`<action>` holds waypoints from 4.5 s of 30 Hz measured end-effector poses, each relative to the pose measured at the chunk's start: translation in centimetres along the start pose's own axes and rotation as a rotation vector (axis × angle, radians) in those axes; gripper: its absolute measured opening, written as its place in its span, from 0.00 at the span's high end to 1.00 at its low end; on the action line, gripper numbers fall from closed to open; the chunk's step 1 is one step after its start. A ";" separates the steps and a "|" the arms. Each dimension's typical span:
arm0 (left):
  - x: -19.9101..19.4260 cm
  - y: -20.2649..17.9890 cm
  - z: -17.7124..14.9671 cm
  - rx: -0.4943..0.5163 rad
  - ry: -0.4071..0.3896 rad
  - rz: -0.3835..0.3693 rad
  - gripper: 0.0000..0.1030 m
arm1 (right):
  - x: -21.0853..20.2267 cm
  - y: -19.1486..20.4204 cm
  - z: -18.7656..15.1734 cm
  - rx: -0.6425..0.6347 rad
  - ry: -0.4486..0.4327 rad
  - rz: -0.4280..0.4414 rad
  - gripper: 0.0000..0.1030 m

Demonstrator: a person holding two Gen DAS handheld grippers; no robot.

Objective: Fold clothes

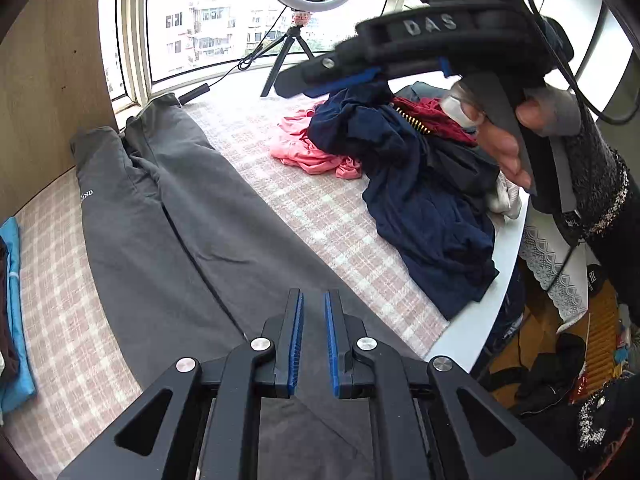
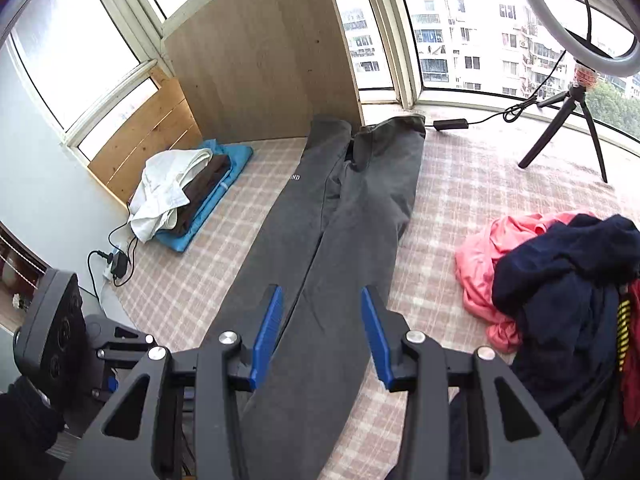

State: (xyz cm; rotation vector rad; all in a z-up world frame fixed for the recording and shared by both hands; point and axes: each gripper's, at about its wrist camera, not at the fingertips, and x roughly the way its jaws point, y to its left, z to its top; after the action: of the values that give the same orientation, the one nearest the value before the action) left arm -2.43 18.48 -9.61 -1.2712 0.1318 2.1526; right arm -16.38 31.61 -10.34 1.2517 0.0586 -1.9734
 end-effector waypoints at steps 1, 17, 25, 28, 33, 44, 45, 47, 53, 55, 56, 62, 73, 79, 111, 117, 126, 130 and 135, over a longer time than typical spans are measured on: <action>1.5 0.7 0.5 -0.024 0.024 -0.012 0.91 | 1.5 -1.3 2.3 0.022 0.001 0.001 0.61; 10.1 4.9 -2.2 -0.112 0.212 -0.130 0.93 | 20.3 -10.9 17.2 0.083 0.101 0.033 0.93; 9.7 5.0 -2.4 -0.129 0.208 -0.141 0.93 | 18.2 -8.0 18.3 -0.042 0.054 -0.091 0.70; 6.5 5.6 -2.4 -0.133 0.164 -0.141 0.93 | 13.2 -6.1 17.0 -0.088 -0.001 -0.094 0.67; -2.2 8.0 -5.5 -0.193 0.064 -0.075 0.93 | 8.6 0.3 7.0 -0.209 0.107 0.062 0.67; -10.3 7.6 -19.3 -0.369 0.136 -0.013 0.87 | -3.2 4.7 -16.0 0.068 0.079 -0.038 0.67; -9.6 7.4 -20.7 -0.399 0.156 -0.036 0.87 | -2.9 5.0 -18.4 0.103 0.098 -0.054 0.67; -7.8 6.7 -22.6 -0.423 0.195 -0.058 0.87 | -1.9 5.5 -22.8 0.157 0.137 -0.104 0.67; -5.9 5.1 -24.3 -0.470 0.204 -0.038 0.80 | -0.9 6.5 -28.8 0.215 0.142 -0.219 0.67; -5.1 4.6 -24.3 -0.471 0.215 -0.028 0.80 | -0.8 6.3 -29.6 0.241 0.133 -0.219 0.67; -4.9 4.4 -24.3 -0.469 0.217 -0.020 0.80 | -0.7 6.3 -29.8 0.253 0.129 -0.212 0.67; -3.7 3.7 -23.6 -0.408 0.222 0.032 0.67 | 0.0 7.5 -29.6 0.181 0.145 -0.247 0.66; -3.6 3.4 -23.8 -0.406 0.251 0.117 0.65 | 0.8 9.0 -28.7 0.060 0.205 -0.286 0.67; -3.2 2.7 -23.5 -0.360 0.268 0.165 0.69 | 0.9 9.2 -28.8 0.047 0.214 -0.301 0.67; -0.7 21.9 -4.2 -0.584 0.140 0.037 0.88 | 6.4 -5.4 -5.3 0.392 0.267 0.078 0.81; -4.7 20.0 -7.1 -0.544 0.074 0.041 0.77 | 4.5 -4.6 -6.6 0.200 0.259 0.108 0.71; 0.2 16.0 -12.1 -0.558 0.219 0.077 0.77 | 7.0 -4.1 -12.5 0.214 0.315 0.092 0.71; 1.2 16.1 -11.5 -0.545 0.217 0.104 0.77 | 8.1 -5.0 -11.2 0.258 0.260 0.091 0.71; 0.3 16.6 -9.1 -0.436 0.190 0.163 0.74 | 8.9 -5.7 -8.4 0.232 0.238 0.071 0.67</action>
State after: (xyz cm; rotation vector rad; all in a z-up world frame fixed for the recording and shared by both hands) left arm -4.98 1.93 -18.36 -1.7660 -0.1730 2.2713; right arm -15.54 33.92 -23.66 1.6134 -0.0983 -1.8005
